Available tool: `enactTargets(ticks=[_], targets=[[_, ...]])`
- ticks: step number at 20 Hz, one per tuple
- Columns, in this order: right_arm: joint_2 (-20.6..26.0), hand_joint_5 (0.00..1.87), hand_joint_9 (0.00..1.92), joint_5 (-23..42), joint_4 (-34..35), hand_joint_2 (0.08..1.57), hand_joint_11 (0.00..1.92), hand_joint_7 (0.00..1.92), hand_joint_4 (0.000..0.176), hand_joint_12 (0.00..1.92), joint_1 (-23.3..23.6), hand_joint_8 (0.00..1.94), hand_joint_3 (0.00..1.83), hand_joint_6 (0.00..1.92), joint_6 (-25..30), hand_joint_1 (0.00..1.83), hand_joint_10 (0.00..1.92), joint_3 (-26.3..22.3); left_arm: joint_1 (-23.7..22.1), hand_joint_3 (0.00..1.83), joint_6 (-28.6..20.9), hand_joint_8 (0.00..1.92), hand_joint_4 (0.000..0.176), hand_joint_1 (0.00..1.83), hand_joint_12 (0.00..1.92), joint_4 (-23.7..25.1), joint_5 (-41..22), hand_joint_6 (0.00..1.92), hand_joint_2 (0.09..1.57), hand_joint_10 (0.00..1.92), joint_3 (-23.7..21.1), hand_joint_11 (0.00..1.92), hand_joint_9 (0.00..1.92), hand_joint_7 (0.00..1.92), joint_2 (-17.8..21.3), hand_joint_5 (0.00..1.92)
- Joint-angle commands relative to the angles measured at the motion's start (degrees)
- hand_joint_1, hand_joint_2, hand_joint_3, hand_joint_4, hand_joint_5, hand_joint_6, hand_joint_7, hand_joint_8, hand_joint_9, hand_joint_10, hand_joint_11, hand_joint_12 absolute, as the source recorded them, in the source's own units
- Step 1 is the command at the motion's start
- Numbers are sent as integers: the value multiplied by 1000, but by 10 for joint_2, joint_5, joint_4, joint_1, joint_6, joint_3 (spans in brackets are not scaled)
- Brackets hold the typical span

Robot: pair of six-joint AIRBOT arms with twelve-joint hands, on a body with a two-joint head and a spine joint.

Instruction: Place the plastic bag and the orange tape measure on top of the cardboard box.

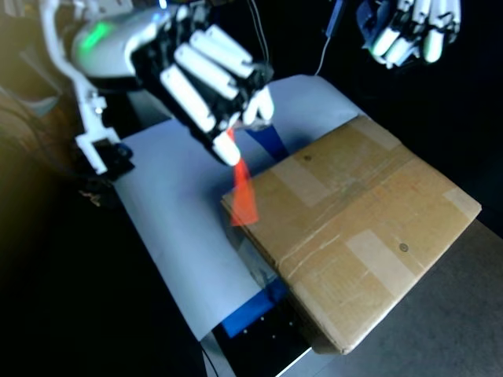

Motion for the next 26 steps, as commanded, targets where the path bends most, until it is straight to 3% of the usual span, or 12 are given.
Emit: enactTargets(ticks=[1,3,4,5,6,9,11,13,14,16,21,26], targets=[[-12,878,709,-44,-20,1222,1166,630,0,1658,19,1485,0,1059,-1,1342,1575,11,-13,0,1,1113,0,1356,1921,16,55,1063,1190,1650,7,695,759,866,-6,796],[-29,878,710,-34,-20,1222,1167,630,0,1658,36,1485,0,1058,-1,1342,1575,31,-37,0,1,1113,0,1355,1921,16,31,1063,1190,1650,24,695,759,866,-23,796],[-35,902,1073,-30,-20,1210,1263,745,0,1910,42,1652,0,900,-1,1235,1907,44,-54,0,1,993,0,1354,1921,16,10,989,1156,1565,39,706,834,945,-36,873],[-39,879,667,-26,-20,1239,859,611,0,1919,47,1464,16,1153,-1,1304,1757,50,-61,0,1,998,0,1361,1921,16,0,988,1166,1622,46,694,764,956,-43,845],[-48,1010,1010,-14,-20,1175,1066,769,0,1921,57,1524,0,799,-1,1266,1760,61,-69,0,1,1036,0,1263,1921,16,-12,1002,1130,1575,56,706,784,1023,-52,895],[-85,1228,1410,23,-20,1074,1487,1269,0,1797,90,1618,0,615,-1,1227,1729,102,-90,0,1,1030,0,1355,1921,16,-54,1014,1174,1643,89,692,745,941,-79,826],[-95,1013,995,32,-20,1140,1162,922,0,1853,95,1374,0,729,-1,1347,1577,119,-105,4,1,1437,0,1230,1896,16,-84,1123,1199,1607,112,586,633,714,-104,901],[-109,1082,1090,47,-20,1123,1107,962,0,1842,105,1326,0,622,-1,1282,1640,137,-112,3,1,1413,0,1216,1877,16,-105,1118,1198,1533,130,542,626,744,-121,892],[-121,991,611,59,-20,1163,586,768,0,1852,113,1164,0,1133,-1,1235,1390,147,-112,4,0,1397,0,1328,1838,16,-115,947,1179,1546,139,699,766,773,-129,911],[-133,962,662,70,-20,1168,518,776,0,1710,117,1086,0,1199,-1,1253,1216,163,-115,0,0,1366,0,1364,1849,16,-133,842,1167,1531,155,738,796,798,-145,952],[-156,957,1058,83,-20,1138,1020,964,0,1828,122,1330,0,812,-1,1276,1611,189,-121,0,0,1227,0,1362,1620,16,-174,1197,1180,1408,194,674,811,862,-185,756],[-176,968,934,94,-20,1099,789,1042,0,1779,123,971,0,932,-1,1390,1252,207,-121,0,-1,1221,0,1362,1636,16,-198,1186,1176,1414,216,640,778,856,-206,817]])
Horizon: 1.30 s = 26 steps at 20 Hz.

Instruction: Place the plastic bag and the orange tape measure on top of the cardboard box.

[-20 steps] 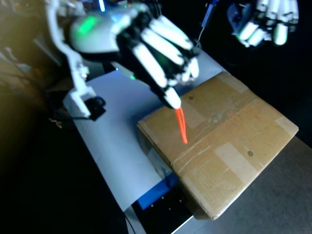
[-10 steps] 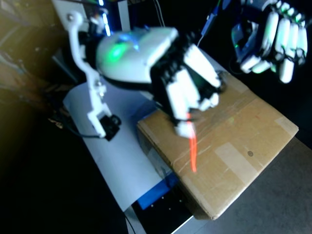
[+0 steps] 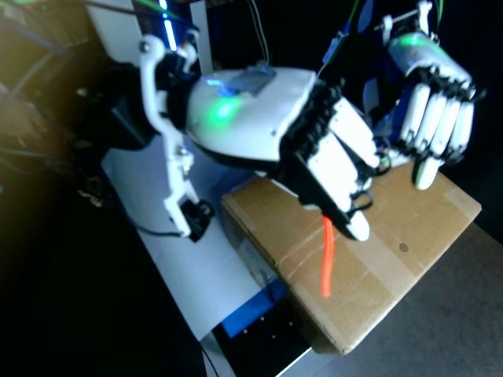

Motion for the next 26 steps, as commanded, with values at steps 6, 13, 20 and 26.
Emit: enactTargets(ticks=[6,13,20,26], targets=[[-6,961,1061,-57,-20,1132,1030,971,0,1661,11,1321,0,780,-2,1279,1487,10,-4,1,-10,1223,0,1363,1571,13,41,1071,1173,1445,25,592,776,846,-21,842],[-16,908,1059,-46,-15,1184,1050,1025,0,1689,-6,1155,0,999,-2,1288,1471,17,6,0,-13,382,0,1137,1672,13,33,285,1074,912,27,2,266,533,-18,655],[-16,911,792,-46,-4,1134,873,715,0,1921,-22,1766,1,1097,-2,1149,1901,17,9,2,-14,168,0,1066,1697,13,39,24,1040,967,13,0,219,555,1,700],[-16,567,351,-46,-3,957,120,456,0,1517,-22,671,0,362,-2,1039,996,15,11,0,-14,12,0,1107,1511,13,53,0,1043,622,-1,0,231,523,13,637]])
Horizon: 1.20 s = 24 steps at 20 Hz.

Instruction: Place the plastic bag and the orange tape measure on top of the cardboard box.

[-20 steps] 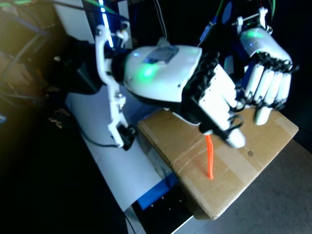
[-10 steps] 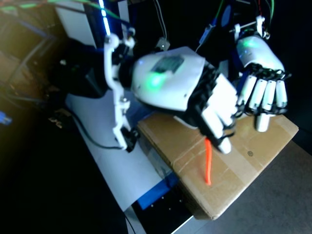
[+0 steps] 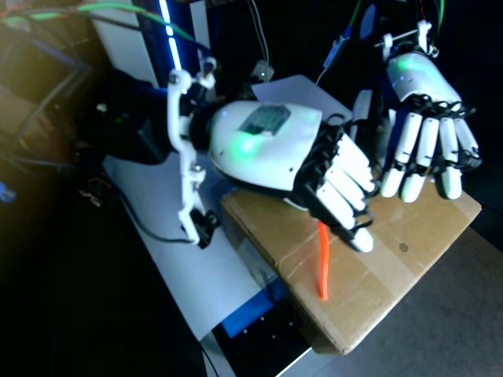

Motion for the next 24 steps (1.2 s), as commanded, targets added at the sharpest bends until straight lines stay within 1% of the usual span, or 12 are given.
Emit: enactTargets(ticks=[1,3,5,9,12,16,17,19,20,22,23,24], targets=[[1,584,345,-75,-9,920,82,493,0,1502,4,521,0,258,-1,950,895,-2,-3,0,0,6,0,1112,1552,13,81,2,1033,666,-1,0,199,522,5,644],[1,570,265,-77,-9,878,87,372,0,1647,4,827,0,196,-1,839,1147,-4,-2,0,0,6,0,1134,1700,13,90,3,1022,915,-9,0,134,526,13,649],[1,554,230,-77,-9,875,71,310,0,1676,4,964,0,185,-1,803,1226,-4,-1,2,0,5,0,1115,1731,13,94,2,1031,959,-14,0,100,527,17,649],[3,549,242,-79,-9,896,121,300,0,1679,4,1009,5,211,-1,859,1270,-6,-1,0,-3,1,0,1119,1617,13,100,1,1030,882,-15,0,96,505,20,631],[6,506,252,-80,-9,919,118,319,0,1650,4,880,5,307,-1,936,1217,-8,-1,0,-4,14,0,1128,1588,13,111,5,1002,829,-24,0,135,546,28,642],[14,428,209,-80,-14,905,119,215,0,1720,4,1035,0,309,-1,1037,1320,-14,-1,2,-4,4,0,1173,1553,13,127,0,1039,760,-36,0,177,536,40,608],[20,374,139,-84,-19,892,46,161,0,1740,4,970,0,352,-1,1066,1274,-20,-1,0,-3,7,0,1153,1592,13,130,3,1035,731,-38,0,214,551,42,617],[38,333,2,-86,-25,890,0,104,0,1852,4,968,0,326,-1,1062,1380,-26,-1,1,-4,26,0,1189,1720,13,133,0,1029,1025,-40,0,140,590,47,611],[45,333,2,-86,-25,890,0,104,0,1852,4,968,0,326,-1,1062,1380,-26,-1,1,-4,26,0,1189,1720,13,134,0,1029,1025,-41,0,140,590,48,611],[64,357,55,-86,-25,896,0,166,0,1724,9,781,1,199,-1,1021,1213,-34,-1,1,-3,22,0,1101,1701,13,142,0,1029,962,-46,0,162,577,52,576],[77,378,88,-91,-25,877,0,226,0,1734,11,623,0,167,-1,965,1118,-45,0,1,-3,0,0,1053,1499,13,153,0,1053,648,-54,0,146,439,60,504],[91,400,112,-107,-25,851,0,298,0,1691,11,512,0,158,-1,954,1045,-60,2,0,-3,11,0,1041,1582,13,173,20,1044,701,-67,0,185,464,74,551]])
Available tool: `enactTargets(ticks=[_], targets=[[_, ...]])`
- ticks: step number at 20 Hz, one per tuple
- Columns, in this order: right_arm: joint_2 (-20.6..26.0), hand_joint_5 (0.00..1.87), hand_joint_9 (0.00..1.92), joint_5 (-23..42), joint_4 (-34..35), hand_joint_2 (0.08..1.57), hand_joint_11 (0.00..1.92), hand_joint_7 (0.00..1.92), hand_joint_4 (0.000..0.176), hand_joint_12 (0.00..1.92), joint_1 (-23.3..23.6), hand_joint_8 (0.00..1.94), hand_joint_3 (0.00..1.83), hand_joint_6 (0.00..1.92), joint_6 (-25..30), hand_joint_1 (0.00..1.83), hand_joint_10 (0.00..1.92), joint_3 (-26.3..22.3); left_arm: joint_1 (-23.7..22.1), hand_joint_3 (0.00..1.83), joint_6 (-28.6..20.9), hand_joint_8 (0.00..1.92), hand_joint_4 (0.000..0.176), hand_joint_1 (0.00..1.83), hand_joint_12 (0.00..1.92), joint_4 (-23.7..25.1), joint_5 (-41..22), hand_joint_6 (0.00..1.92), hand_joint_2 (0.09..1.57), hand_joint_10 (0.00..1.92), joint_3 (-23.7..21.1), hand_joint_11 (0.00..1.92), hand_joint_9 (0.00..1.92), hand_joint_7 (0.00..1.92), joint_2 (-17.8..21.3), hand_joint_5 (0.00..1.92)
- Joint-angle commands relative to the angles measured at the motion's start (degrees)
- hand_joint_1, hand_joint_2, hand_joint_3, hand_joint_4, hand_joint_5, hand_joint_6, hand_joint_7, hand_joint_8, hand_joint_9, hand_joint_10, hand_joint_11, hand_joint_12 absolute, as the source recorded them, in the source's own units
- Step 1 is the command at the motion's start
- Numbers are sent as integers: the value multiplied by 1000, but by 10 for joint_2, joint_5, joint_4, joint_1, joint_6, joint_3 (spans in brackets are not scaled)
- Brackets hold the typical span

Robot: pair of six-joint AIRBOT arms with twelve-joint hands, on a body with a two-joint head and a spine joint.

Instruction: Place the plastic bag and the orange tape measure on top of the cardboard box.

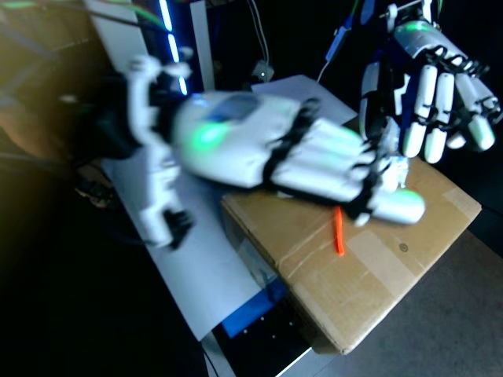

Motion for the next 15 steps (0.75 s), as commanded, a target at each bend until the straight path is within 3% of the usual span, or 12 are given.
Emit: enactTargets(ticks=[1,2,4,5,6,7,8,9,10,11,13,15], targets=[[1,404,120,-86,-20,858,0,312,0,1682,11,503,0,158,0,961,1036,-8,-4,0,0,35,0,1001,1592,14,99,27,1014,744,-7,60,270,539,8,574],[10,399,118,-100,-20,874,0,271,0,1747,10,593,3,178,0,948,1107,-19,-2,0,0,8,0,1068,1588,14,115,25,1010,715,-17,2,185,487,21,571],[38,267,7,-136,-20,892,0,60,0,1920,5,1117,3,346,-1,899,1474,-48,8,0,0,13,0,1048,1702,14,157,62,1009,937,-37,0,132,501,50,597],[49,128,0,-154,-20,902,13,38,0,1921,-2,1090,2,596,-1,882,1458,-58,11,0,-1,25,0,969,1726,14,173,344,1018,980,-45,0,140,514,60,474],[66,146,49,-187,-20,909,14,82,0,1921,-11,1071,4,615,-1,886,1429,-74,16,0,-1,33,0,984,1687,14,196,514,1014,922,-55,19,185,533,73,403],[80,191,104,-218,-20,926,34,156,0,1907,-20,951,5,588,-1,924,1325,-87,20,0,-1,61,0,1059,1693,14,216,524,985,958,-64,61,225,590,86,428],[93,199,157,-244,-20,916,169,192,0,1883,-30,1004,0,691,-1,879,1340,-99,25,0,-1,100,0,1091,1697,14,236,535,976,1078,-73,183,271,628,98,438],[104,188,135,-267,-20,919,139,194,0,1882,-39,1000,0,720,-1,910,1333,-109,31,0,-1,268,0,1064,1706,14,256,611,978,1152,-81,213,267,575,111,415],[111,163,115,-288,-20,927,156,141,0,1919,-46,1203,2,835,-1,887,1452,-116,38,0,-2,697,0,1080,1702,14,276,742,974,1207,-89,271,285,426,123,378],[119,126,85,-313,-20,929,139,106,0,1921,-54,1276,1,998,-1,904,1497,-123,45,0,-2,792,0,1054,1654,14,295,773,975,1164,-96,276,299,385,135,369],[127,190,129,-333,-16,896,89,177,0,1824,-61,1171,0,728,-1,1021,1462,-126,48,9,-3,731,0,943,1653,14,303,852,1027,1132,-98,269,308,355,146,282],[130,61,83,-359,1,995,6,77,0,1803,-77,1213,19,751,1,955,1448,-129,58,7,-9,972,0,941,1767,11,316,981,1042,1317,-99,233,245,262,158,194]])
